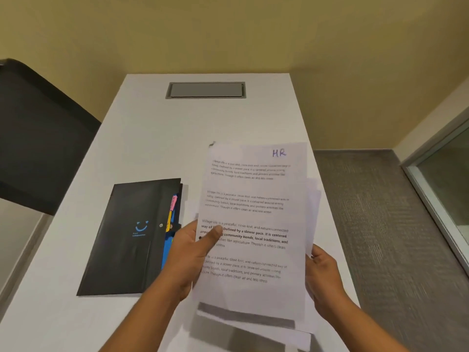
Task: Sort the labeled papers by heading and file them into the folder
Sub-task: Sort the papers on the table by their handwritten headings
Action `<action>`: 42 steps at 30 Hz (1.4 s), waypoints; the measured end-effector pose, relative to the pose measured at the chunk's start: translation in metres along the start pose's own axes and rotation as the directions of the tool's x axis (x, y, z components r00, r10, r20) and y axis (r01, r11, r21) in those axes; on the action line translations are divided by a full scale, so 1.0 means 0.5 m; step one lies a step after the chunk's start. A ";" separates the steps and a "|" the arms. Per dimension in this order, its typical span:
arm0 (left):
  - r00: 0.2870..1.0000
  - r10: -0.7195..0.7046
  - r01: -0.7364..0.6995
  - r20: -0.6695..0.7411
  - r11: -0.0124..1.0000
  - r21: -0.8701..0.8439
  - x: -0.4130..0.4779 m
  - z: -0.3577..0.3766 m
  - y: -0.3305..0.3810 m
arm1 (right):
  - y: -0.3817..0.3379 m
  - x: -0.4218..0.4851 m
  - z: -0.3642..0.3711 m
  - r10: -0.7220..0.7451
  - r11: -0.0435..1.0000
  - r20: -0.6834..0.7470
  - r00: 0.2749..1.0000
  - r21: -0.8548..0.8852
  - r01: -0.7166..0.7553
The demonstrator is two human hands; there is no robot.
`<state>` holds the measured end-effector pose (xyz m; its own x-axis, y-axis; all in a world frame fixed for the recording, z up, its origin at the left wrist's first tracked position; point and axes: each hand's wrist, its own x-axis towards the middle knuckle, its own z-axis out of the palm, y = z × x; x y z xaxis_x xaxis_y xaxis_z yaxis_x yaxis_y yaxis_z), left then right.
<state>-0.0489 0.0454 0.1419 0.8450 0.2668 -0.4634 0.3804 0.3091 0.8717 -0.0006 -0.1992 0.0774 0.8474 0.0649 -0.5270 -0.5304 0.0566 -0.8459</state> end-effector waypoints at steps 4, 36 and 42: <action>0.975 0.136 -0.077 -0.177 0.950 0.302 0.008 -0.004 -0.013 | -0.035 -0.023 0.026 -0.015 0.999 0.083 0.996 0.047 0.011; 0.994 0.071 -0.091 0.083 0.960 0.266 0.035 -0.056 -0.061 | -0.075 -0.004 0.068 -0.257 0.961 0.138 0.957 -0.067 0.268; 0.994 -0.113 0.110 -0.001 0.965 0.239 0.014 -0.092 -0.102 | -0.054 0.019 0.066 -0.093 0.974 0.298 0.950 -0.170 0.149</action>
<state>-0.0798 0.0736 0.0867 0.7959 0.2313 -0.5595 0.5502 0.1091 0.8279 0.0208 -0.1673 0.0982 0.8470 0.3535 -0.3970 -0.3858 -0.1049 -0.9166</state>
